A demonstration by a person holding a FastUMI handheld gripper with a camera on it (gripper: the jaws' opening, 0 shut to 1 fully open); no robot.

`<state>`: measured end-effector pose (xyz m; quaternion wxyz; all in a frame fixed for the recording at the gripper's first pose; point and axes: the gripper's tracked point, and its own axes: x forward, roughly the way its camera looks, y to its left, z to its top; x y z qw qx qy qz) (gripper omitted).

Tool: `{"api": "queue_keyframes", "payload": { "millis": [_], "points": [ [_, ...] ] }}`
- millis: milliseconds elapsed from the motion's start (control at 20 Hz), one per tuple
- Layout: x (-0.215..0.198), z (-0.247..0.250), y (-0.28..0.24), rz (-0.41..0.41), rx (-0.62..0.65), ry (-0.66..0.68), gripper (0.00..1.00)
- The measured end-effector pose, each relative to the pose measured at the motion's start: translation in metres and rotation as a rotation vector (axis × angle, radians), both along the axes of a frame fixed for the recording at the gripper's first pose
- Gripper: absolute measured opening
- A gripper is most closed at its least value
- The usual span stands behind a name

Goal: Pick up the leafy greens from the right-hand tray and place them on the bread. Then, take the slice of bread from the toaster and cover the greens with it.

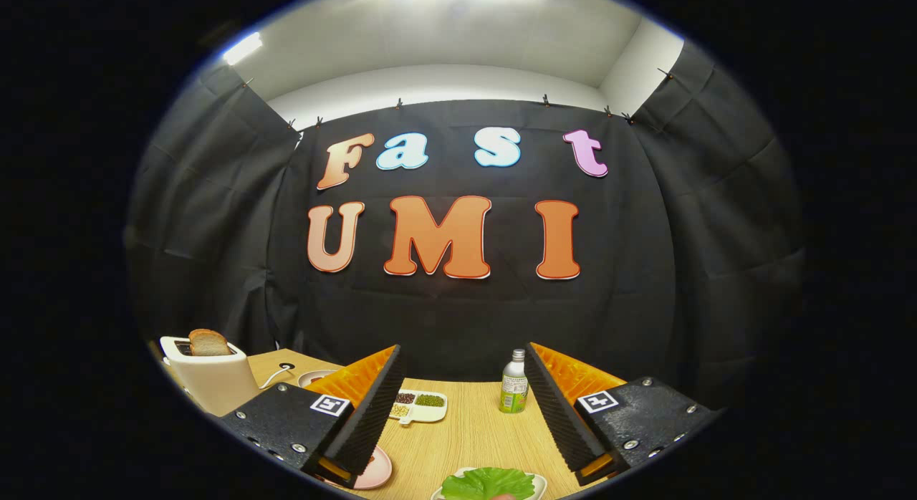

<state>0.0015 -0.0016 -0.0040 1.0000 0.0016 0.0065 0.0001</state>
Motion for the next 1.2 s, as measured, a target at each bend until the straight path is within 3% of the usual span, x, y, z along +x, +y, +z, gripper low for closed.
{"api": "queue_keyframes", "payload": {
  "millis": [500,750,1200],
  "points": [
    [-0.001,0.002,0.004,0.016,0.004,0.007,0.99],
    [0.002,-0.011,0.008,0.035,0.042,0.066,0.99],
    [0.008,-0.041,-0.001,0.04,-0.017,0.213,1.0]
  ]
}}
